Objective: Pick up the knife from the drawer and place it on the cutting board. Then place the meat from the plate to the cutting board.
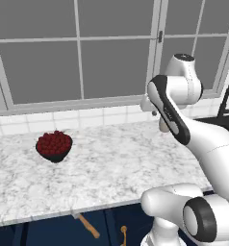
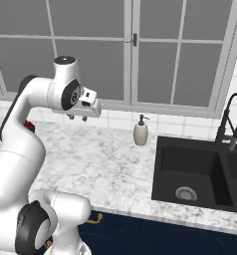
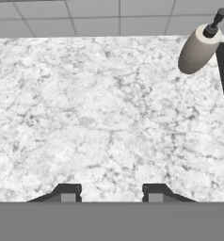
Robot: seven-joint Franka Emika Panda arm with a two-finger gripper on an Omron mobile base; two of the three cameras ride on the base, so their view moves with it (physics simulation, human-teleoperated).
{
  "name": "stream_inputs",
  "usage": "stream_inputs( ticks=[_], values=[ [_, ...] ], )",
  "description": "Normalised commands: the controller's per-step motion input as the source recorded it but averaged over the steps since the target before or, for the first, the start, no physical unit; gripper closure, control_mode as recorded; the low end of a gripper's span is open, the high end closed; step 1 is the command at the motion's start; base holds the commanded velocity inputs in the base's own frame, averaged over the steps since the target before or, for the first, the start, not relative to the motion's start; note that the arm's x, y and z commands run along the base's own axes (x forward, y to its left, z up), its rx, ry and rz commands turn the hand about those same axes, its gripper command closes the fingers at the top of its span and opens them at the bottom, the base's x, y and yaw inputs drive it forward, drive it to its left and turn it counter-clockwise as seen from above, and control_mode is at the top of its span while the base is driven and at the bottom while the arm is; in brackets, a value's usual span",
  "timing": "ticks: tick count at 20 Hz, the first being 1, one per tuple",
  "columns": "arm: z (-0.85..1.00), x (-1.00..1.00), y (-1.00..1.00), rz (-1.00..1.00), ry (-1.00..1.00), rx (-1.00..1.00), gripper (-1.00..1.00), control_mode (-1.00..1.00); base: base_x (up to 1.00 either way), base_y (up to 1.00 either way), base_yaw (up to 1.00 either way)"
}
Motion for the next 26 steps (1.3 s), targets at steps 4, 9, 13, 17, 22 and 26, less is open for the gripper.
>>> stream_inputs(
  ticks=[4, 9, 13, 17, 22, 26],
  values=[
    [0.00, 0.00, 0.00, 0.00, 0.00, 0.00, -1.00, 1.00, -0.31, 0.00, 0.00],
    [0.00, 0.00, 0.00, 0.00, 0.00, 0.00, -1.00, 1.00, -0.37, -0.07, 0.20],
    [0.00, 0.00, 0.00, 0.00, 0.00, 0.00, -1.00, 1.00, -0.08, -0.57, 0.46],
    [0.00, 0.00, 0.00, 0.00, 0.00, 0.00, -1.00, 1.00, -0.46, -0.81, 0.49],
    [0.00, 0.00, 0.00, 0.00, 0.00, 0.00, -1.00, 1.00, -0.46, -0.66, 0.46],
    [0.00, 0.00, 0.00, 0.00, 0.00, 0.00, -1.00, 1.00, -0.14, 0.01, 0.45]
  ],
)
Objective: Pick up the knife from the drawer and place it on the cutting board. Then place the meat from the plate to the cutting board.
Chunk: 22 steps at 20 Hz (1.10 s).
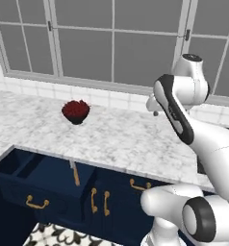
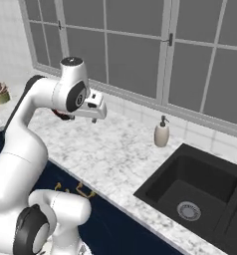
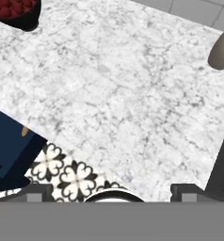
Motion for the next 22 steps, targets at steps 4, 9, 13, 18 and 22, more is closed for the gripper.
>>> stream_inputs(
  ticks=[4, 9, 13, 18, 22],
  values=[
    [0.00, 0.00, 0.00, 0.00, 0.00, 0.00, -1.00, 1.00, 0.00, 0.30, 0.32],
    [0.00, 0.00, 0.00, 0.00, 0.00, 0.00, -1.00, 1.00, -0.01, 0.48, 0.20],
    [0.00, 0.00, 0.00, 0.00, 0.00, 0.00, -1.00, 1.00, 0.00, 0.25, 0.30],
    [0.00, 0.00, 0.00, 0.00, 0.00, 0.00, -1.00, 1.00, 0.05, -0.01, 0.41],
    [0.00, 0.00, 0.00, 0.00, 0.00, 0.00, -1.00, 1.00, 0.06, 0.08, 0.16]
  ],
)
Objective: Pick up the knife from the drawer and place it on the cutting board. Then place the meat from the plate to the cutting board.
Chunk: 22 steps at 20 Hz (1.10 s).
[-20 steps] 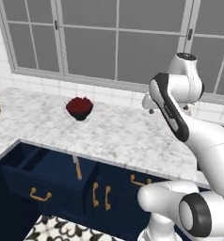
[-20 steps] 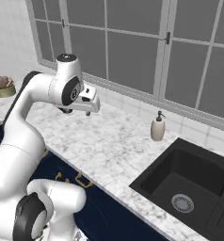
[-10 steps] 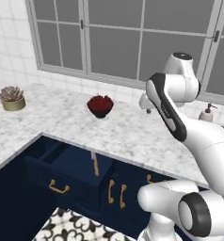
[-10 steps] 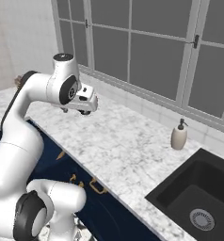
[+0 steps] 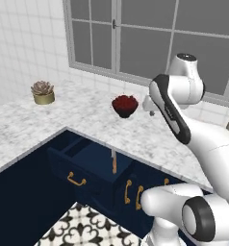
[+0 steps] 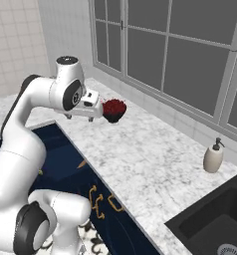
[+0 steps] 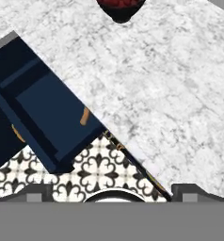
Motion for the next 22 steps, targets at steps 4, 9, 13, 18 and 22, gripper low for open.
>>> stream_inputs(
  ticks=[4, 9, 13, 18, 22],
  values=[
    [-1.00, 0.38, 0.91, 0.04, 0.68, -0.37, -1.00, -1.00, 0.00, 0.00, 0.00],
    [-1.00, 0.56, 1.00, 0.08, 0.48, -0.06, -1.00, -1.00, 0.00, 0.00, 0.00],
    [-0.99, 0.29, 0.86, 0.00, 0.21, -0.04, -1.00, -1.00, 0.00, 0.00, 0.00],
    [-0.80, -0.02, 0.64, 0.00, 0.02, 0.00, -1.00, -1.00, 0.00, 0.00, 0.00],
    [-0.92, -0.01, 0.27, 0.00, 0.00, 0.01, -1.00, -1.00, 0.00, 0.00, 0.00]
  ],
)
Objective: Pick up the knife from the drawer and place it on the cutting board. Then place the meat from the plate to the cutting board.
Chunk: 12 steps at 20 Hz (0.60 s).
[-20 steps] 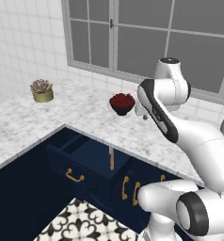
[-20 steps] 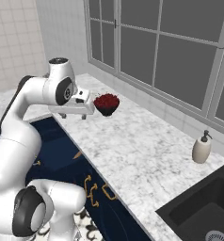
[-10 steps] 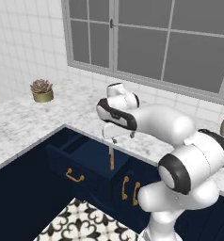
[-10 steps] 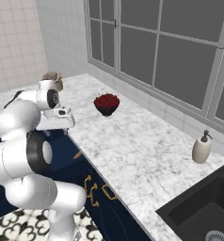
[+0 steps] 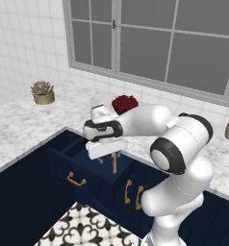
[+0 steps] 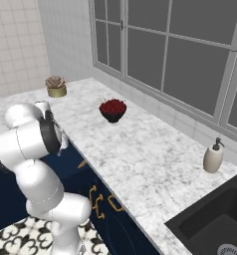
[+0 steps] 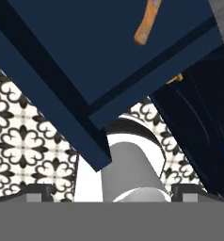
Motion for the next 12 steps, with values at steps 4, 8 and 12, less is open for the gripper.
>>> stream_inputs(
  ticks=[4, 8, 12],
  values=[
    [-0.88, -0.02, 0.19, 0.01, -0.02, 0.03, -1.00, -1.00, 0.00, 0.00, 0.00],
    [-0.41, -0.03, 0.04, 0.01, -0.09, 0.07, -1.00, -1.00, 0.00, 0.00, 0.00],
    [-0.34, -0.16, 0.13, 0.01, -0.08, 0.10, -1.00, -1.00, 0.00, 0.00, 0.00]
  ],
)
